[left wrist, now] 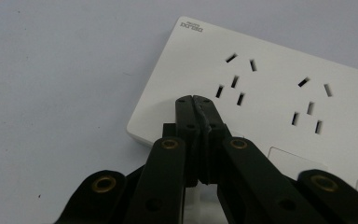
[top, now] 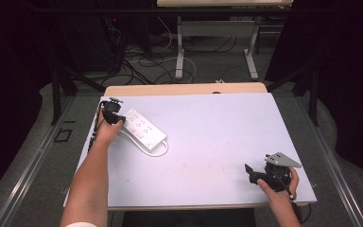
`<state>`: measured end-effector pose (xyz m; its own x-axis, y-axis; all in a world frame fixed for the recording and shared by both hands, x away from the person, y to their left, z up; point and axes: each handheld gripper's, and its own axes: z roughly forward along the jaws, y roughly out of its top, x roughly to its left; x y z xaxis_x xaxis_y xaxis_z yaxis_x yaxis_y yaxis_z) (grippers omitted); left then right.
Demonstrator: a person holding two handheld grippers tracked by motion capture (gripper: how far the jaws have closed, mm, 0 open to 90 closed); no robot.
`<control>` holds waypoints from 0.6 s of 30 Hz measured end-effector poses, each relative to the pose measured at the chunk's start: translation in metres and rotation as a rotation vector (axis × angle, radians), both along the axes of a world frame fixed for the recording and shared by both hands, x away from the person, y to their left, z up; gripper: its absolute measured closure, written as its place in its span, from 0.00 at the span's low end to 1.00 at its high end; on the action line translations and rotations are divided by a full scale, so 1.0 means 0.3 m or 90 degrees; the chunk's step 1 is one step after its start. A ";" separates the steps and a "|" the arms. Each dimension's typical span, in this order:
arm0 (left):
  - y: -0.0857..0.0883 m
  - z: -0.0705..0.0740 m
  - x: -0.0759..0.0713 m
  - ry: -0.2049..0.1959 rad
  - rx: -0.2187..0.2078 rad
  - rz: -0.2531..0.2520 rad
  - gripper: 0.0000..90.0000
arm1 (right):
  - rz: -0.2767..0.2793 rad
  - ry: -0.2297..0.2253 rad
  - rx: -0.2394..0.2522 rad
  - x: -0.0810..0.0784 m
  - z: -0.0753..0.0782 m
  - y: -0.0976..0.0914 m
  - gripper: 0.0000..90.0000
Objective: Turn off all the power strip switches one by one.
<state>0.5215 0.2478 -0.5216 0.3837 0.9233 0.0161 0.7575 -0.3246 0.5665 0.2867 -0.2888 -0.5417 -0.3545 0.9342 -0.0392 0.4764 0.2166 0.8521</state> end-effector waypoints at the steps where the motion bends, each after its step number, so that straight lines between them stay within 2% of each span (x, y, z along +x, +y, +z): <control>1: 0.000 0.000 0.000 0.000 0.000 0.000 1.00 | 0.000 0.001 0.004 -0.001 0.001 0.002 0.14; 4: 0.002 0.004 -0.004 0.008 0.000 -0.006 1.00 | 0.001 0.002 0.001 -0.003 0.000 0.003 0.14; 11: 0.007 0.014 -0.022 0.006 -0.013 0.000 0.97 | -0.002 0.000 0.003 -0.002 0.004 0.000 0.14; 12: 0.007 0.029 -0.031 0.002 -0.020 0.001 0.96 | 0.005 -0.005 -0.004 0.000 0.004 -0.002 0.14; 16: 0.002 0.054 -0.052 -0.007 -0.041 0.003 0.90 | 0.004 -0.003 -0.002 -0.004 0.008 0.004 0.14; 17: 0.000 0.063 -0.058 0.003 -0.044 0.000 0.88 | 0.001 -0.005 0.000 -0.004 0.008 0.006 0.14; 18: 0.000 0.063 -0.058 0.003 -0.044 0.000 0.85 | 0.006 -0.005 -0.004 -0.002 0.009 0.003 0.14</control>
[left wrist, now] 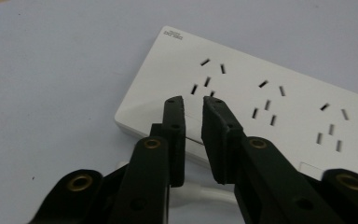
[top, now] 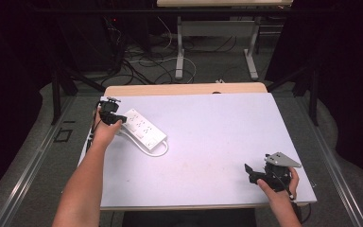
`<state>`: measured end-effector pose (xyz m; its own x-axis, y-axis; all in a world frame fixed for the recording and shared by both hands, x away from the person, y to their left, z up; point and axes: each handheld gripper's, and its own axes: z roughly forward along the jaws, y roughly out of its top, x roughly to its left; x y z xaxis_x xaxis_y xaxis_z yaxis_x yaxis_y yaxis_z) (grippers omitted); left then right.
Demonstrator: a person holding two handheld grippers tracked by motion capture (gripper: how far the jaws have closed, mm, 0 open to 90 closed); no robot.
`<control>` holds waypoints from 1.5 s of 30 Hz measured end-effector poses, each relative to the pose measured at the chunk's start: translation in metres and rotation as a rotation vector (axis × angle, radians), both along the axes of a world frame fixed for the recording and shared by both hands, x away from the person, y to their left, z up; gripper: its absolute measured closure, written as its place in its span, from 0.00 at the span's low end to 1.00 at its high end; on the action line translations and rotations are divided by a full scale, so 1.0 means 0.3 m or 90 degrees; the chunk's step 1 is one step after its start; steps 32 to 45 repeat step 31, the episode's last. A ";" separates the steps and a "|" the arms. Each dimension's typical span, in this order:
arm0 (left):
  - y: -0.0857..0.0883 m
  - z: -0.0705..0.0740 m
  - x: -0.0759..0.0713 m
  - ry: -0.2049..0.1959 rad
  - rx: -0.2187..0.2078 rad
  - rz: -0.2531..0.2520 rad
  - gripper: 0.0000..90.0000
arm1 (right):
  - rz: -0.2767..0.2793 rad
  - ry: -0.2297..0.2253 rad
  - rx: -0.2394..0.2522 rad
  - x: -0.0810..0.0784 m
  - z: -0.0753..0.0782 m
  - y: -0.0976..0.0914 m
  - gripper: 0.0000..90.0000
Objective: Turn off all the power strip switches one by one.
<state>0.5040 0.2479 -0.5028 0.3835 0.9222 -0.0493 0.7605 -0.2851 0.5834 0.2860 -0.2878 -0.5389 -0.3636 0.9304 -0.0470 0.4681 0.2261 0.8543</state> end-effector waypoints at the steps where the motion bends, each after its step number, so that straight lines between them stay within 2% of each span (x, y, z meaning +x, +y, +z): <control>1: -0.005 0.004 -0.006 -0.006 -0.003 0.002 0.85 | 0.000 0.000 0.000 0.000 0.000 0.000 0.14; 5: -0.018 0.034 -0.032 -0.011 -0.014 -0.014 0.75 | 0.002 -0.002 0.000 0.004 0.000 -0.003 0.14; 6: -0.024 0.050 -0.046 -0.016 -0.015 -0.033 0.72 | -0.001 0.001 0.003 0.001 0.001 -0.004 0.14; 9: -0.034 0.060 -0.063 -0.024 -0.019 -0.037 0.65 | -0.001 0.004 0.009 -0.001 0.002 -0.009 0.14; 11: -0.037 0.072 -0.086 -0.049 -0.011 -0.052 0.63 | -0.003 0.000 0.009 -0.001 0.002 -0.010 0.14; 12: -0.036 0.080 -0.112 -0.064 -0.024 -0.064 0.60 | -0.001 0.001 0.010 -0.002 0.004 -0.011 0.14; 13: -0.036 0.080 -0.112 -0.064 -0.024 -0.064 0.57 | -0.001 0.001 0.010 -0.002 0.004 -0.011 0.14; 14: -0.033 0.082 -0.140 -0.066 -0.051 -0.071 0.56 | -0.002 -0.003 0.006 -0.001 0.003 -0.010 0.14; 15: -0.033 0.082 -0.140 -0.066 -0.051 -0.071 0.55 | -0.002 -0.002 0.007 -0.001 0.003 -0.010 0.14; 16: -0.030 0.083 -0.156 -0.071 -0.066 -0.073 0.53 | 0.005 -0.002 0.006 0.001 0.003 -0.011 0.14; 17: -0.027 0.088 -0.191 -0.091 -0.087 -0.073 0.51 | 0.000 0.003 0.007 -0.001 0.003 -0.009 0.14; 18: -0.027 0.088 -0.191 -0.091 -0.087 -0.073 0.48 | 0.000 0.002 0.007 0.001 0.003 -0.009 0.14; 19: -0.027 0.098 -0.233 -0.129 -0.094 -0.070 0.46 | 0.000 0.001 0.007 0.001 0.003 -0.009 0.14; 20: -0.027 0.098 -0.233 -0.129 -0.094 -0.070 0.45 | 0.000 0.000 0.007 0.001 0.003 -0.009 0.14; 22: -0.020 0.109 -0.275 -0.158 -0.093 -0.087 0.42 | 0.001 -0.001 0.005 0.001 0.003 -0.009 0.14; 25: -0.019 0.116 -0.343 -0.164 -0.109 -0.087 0.41 | -0.001 0.003 0.009 -0.002 0.003 -0.009 0.14; 26: -0.020 0.114 -0.369 -0.163 -0.129 -0.084 0.41 | -0.006 0.000 0.012 -0.001 0.001 -0.006 0.14; 27: -0.021 0.111 -0.391 -0.174 -0.143 -0.086 0.39 | -0.005 0.000 0.009 -0.001 0.000 -0.008 0.14; 28: -0.021 0.109 -0.414 -0.177 -0.151 -0.091 0.35 | -0.005 0.000 0.009 -0.001 0.000 -0.009 0.14; 29: -0.022 0.103 -0.432 -0.175 -0.158 -0.095 0.35 | -0.005 0.000 0.009 -0.001 0.000 -0.009 0.14; 30: -0.025 0.098 -0.449 -0.176 -0.158 -0.098 0.22 | -0.003 0.002 0.006 -0.004 0.002 -0.010 0.14; 31: -0.030 0.093 -0.467 -0.182 -0.157 -0.100 0.22 | -0.003 0.002 0.006 -0.004 0.002 -0.010 0.14; 45: -0.030 0.093 -0.467 -0.182 -0.157 -0.100 0.22 | -0.003 0.002 0.006 -0.004 0.002 -0.010 0.14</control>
